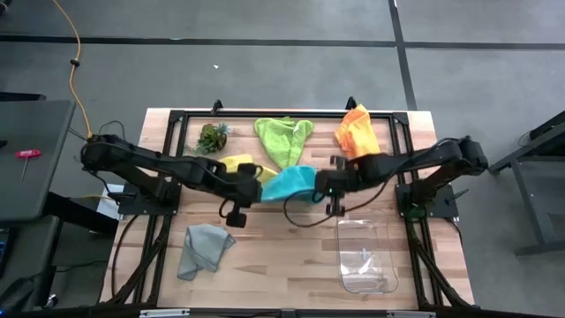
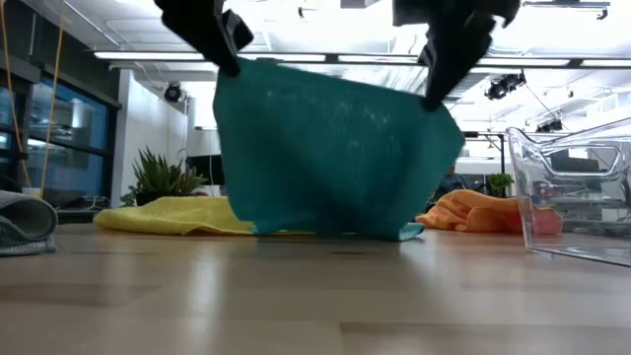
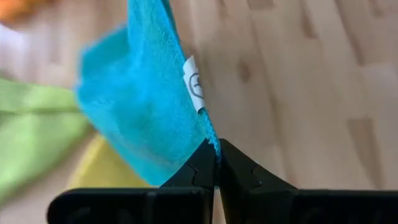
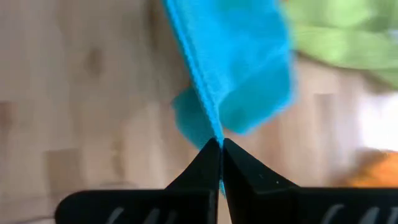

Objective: Fold microfiber towels
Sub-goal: Fold the blue microfiber cloth

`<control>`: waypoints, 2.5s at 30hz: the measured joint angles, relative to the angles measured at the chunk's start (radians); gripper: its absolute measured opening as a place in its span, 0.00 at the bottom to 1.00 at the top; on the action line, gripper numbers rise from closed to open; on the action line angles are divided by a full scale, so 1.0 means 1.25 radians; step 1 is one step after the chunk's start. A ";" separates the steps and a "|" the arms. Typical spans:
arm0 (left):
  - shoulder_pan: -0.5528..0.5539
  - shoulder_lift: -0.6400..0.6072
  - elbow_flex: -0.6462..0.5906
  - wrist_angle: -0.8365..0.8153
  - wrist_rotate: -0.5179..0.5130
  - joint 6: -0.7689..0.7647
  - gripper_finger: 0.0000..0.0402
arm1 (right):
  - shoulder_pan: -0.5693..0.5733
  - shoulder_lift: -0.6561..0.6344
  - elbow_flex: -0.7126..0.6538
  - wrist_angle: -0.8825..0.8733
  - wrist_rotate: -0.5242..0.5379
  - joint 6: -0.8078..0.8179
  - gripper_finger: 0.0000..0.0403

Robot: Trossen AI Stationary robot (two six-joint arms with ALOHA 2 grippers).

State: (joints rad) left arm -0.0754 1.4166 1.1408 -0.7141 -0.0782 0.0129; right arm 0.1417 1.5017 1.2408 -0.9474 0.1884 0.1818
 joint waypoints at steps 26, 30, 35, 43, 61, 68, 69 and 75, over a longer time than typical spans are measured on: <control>-0.034 0.198 0.004 0.023 0.371 -0.087 0.00 | 0.081 0.041 -0.115 0.234 -0.291 0.109 0.00; -0.034 0.208 0.003 0.012 0.404 -0.086 0.00 | 0.086 0.039 -0.114 0.262 -0.293 0.129 0.00; -0.036 0.208 0.000 -0.019 0.419 -0.080 0.00 | 0.086 0.039 -0.117 0.283 -0.300 0.164 0.06; -0.034 0.206 -0.001 -0.030 0.415 -0.066 0.00 | 0.083 0.037 -0.117 0.283 -0.267 0.122 0.41; -0.035 0.206 0.000 -0.017 0.412 -0.044 0.01 | 0.098 0.039 -0.115 0.295 -0.292 0.061 0.58; -0.057 0.206 0.000 0.030 0.408 -0.075 0.07 | 0.098 0.039 -0.115 0.295 -0.286 0.063 0.58; -0.064 0.206 0.001 0.039 0.408 -0.086 0.09 | 0.098 0.039 -0.115 0.295 -0.286 0.063 0.58; -0.113 0.206 0.001 0.060 0.367 -0.168 0.25 | 0.098 0.040 -0.115 0.295 -0.286 0.050 0.58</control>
State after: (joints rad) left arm -0.2163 1.6741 1.1416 -0.6391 0.3802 -0.1974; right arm 0.2642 1.5513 1.0966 -0.5793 -0.1696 0.2449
